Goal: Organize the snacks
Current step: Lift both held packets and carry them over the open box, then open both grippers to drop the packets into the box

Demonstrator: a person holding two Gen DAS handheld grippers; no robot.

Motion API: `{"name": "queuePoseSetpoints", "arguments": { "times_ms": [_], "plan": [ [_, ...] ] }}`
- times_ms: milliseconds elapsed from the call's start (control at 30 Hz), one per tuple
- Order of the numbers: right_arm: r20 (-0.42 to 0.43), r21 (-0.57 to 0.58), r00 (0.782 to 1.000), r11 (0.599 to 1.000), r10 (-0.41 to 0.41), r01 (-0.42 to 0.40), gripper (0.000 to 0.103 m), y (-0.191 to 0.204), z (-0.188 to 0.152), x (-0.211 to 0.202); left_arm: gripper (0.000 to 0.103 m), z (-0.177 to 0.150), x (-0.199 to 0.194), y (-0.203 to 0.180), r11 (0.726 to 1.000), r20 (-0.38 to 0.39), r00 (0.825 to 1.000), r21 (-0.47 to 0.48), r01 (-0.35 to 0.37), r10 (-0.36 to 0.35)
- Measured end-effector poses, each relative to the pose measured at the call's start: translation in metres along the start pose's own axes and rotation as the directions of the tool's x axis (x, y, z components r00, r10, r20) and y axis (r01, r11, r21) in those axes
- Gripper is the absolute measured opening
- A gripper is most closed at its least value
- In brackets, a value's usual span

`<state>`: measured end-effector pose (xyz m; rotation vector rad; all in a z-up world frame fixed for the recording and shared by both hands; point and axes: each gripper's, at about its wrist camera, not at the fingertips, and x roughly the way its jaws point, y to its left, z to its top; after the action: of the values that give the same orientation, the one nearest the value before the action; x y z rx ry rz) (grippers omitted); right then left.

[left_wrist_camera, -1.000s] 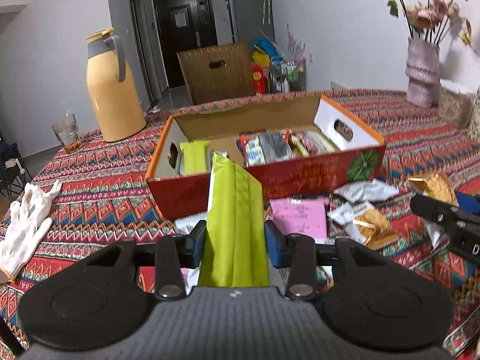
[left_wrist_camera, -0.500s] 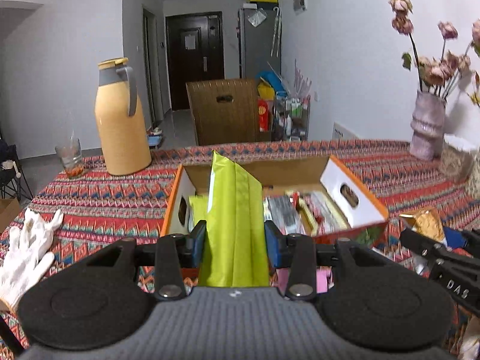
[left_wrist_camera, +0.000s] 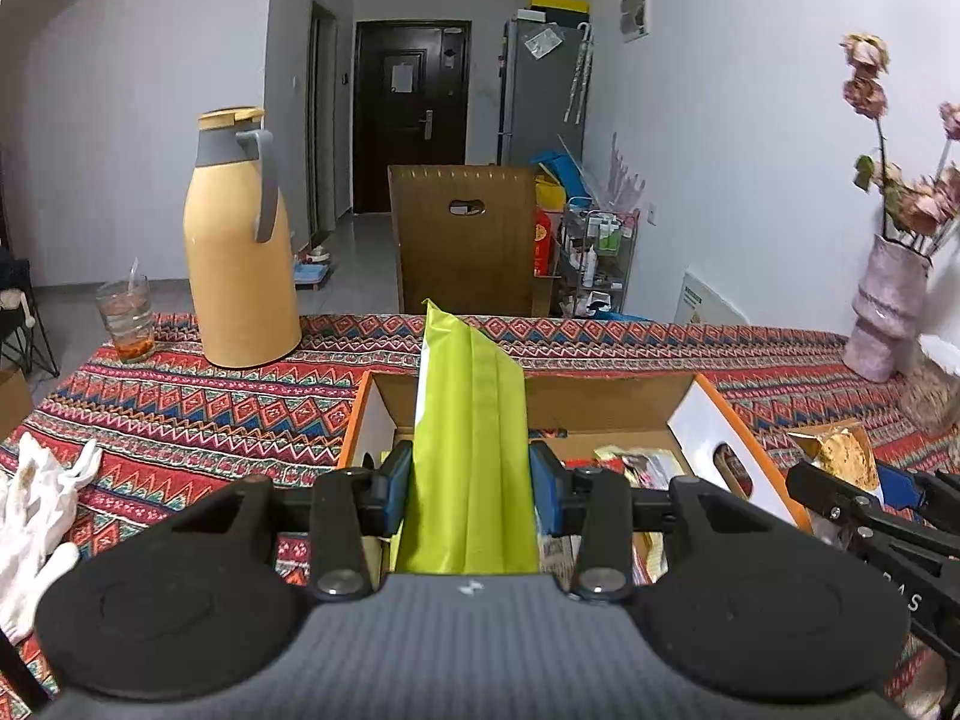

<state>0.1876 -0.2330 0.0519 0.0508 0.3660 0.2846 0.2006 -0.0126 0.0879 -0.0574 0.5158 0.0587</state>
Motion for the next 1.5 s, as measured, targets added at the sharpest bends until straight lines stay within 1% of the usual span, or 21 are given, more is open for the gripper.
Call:
{"name": "queuePoseSetpoints", "arguments": {
  "times_ms": [200, 367, 533, 800, 967, 1000, 1033, 1067, 1100, 1133, 1167, 1200, 1233, 1300, 1500],
  "plan": [
    [-0.017, -0.006, 1.000, 1.000, 0.003, -0.003, 0.040, 0.006, 0.009, 0.032, 0.041, 0.010, 0.028, 0.010, 0.998, -0.007, 1.000, -0.058, -0.001, 0.001],
    [-0.038, 0.006, 0.999, 1.000, -0.012, 0.012, 0.040, 0.006, 0.006, 0.059, 0.041, 0.009, 0.047, 0.017, 0.995, -0.006, 1.000, -0.095, 0.005, -0.005],
    [-0.047, 0.021, 0.998, 0.999, -0.034, 0.035, 0.040, 0.002, -0.002, 0.077, 0.041, 0.003, 0.067, 0.026, 0.993, -0.030, 0.999, -0.121, 0.015, -0.019],
    [-0.111, 0.027, 0.994, 0.999, -0.023, 0.026, 0.040, -0.001, -0.018, 0.101, 0.041, -0.009, 0.091, 0.026, 0.994, -0.087, 0.996, -0.106, 0.008, -0.017],
    [-0.139, 0.021, 0.990, 1.000, -0.020, 0.023, 0.042, -0.001, -0.023, 0.105, 0.041, -0.018, 0.102, 0.022, 0.996, -0.119, 0.993, -0.085, 0.008, -0.018],
    [-0.143, 0.021, 0.989, 0.999, -0.023, 0.026, 0.041, 0.000, -0.024, 0.105, 0.046, -0.020, 0.102, 0.020, 0.997, -0.119, 0.993, -0.078, 0.006, -0.015],
    [-0.147, 0.020, 0.989, 0.999, -0.023, 0.026, 0.046, -0.001, -0.025, 0.103, 0.058, -0.021, 0.101, 0.019, 0.997, -0.118, 0.993, -0.071, 0.003, -0.011],
    [-0.151, 0.023, 0.988, 0.999, -0.023, 0.027, 0.059, -0.001, -0.026, 0.103, 0.066, -0.021, 0.099, 0.019, 0.998, -0.112, 0.994, -0.070, -0.001, -0.007],
    [-0.151, 0.027, 0.988, 0.999, -0.025, 0.030, 0.067, -0.002, -0.027, 0.101, 0.085, -0.021, 0.096, 0.019, 0.997, -0.100, 0.995, -0.073, -0.005, -0.002],
    [-0.144, 0.029, 0.989, 0.999, -0.028, 0.032, 0.083, -0.002, -0.027, 0.099, 0.101, -0.021, 0.093, 0.020, 0.997, -0.087, 0.996, -0.078, -0.012, 0.005],
    [-0.134, 0.032, 0.991, 0.999, -0.029, 0.034, 0.093, -0.003, -0.027, 0.097, 0.103, -0.020, 0.090, 0.020, 0.996, -0.073, 0.997, -0.082, -0.022, 0.016],
    [-0.123, 0.036, 0.992, 0.999, -0.028, 0.032, 0.095, -0.003, -0.027, 0.094, 0.103, -0.020, 0.086, 0.021, 0.996, -0.058, 0.998, -0.086, -0.028, 0.023],
    [-0.113, 0.040, 0.993, 0.999, -0.026, 0.030, 0.102, -0.003, -0.025, 0.091, 0.103, -0.019, 0.084, 0.021, 0.996, -0.057, 0.998, -0.088, -0.021, 0.016],
    [-0.094, 0.049, 0.995, 0.998, -0.025, 0.029, 0.103, -0.004, -0.024, 0.086, 0.103, -0.019, 0.083, 0.022, 0.996, -0.060, 0.998, -0.092, -0.011, 0.005],
    [-0.075, 0.053, 0.997, 0.998, -0.026, 0.030, 0.103, -0.005, -0.022, 0.081, 0.103, -0.019, 0.083, 0.018, 0.996, -0.064, 0.998, -0.083, -0.019, 0.014]
  ]
}}
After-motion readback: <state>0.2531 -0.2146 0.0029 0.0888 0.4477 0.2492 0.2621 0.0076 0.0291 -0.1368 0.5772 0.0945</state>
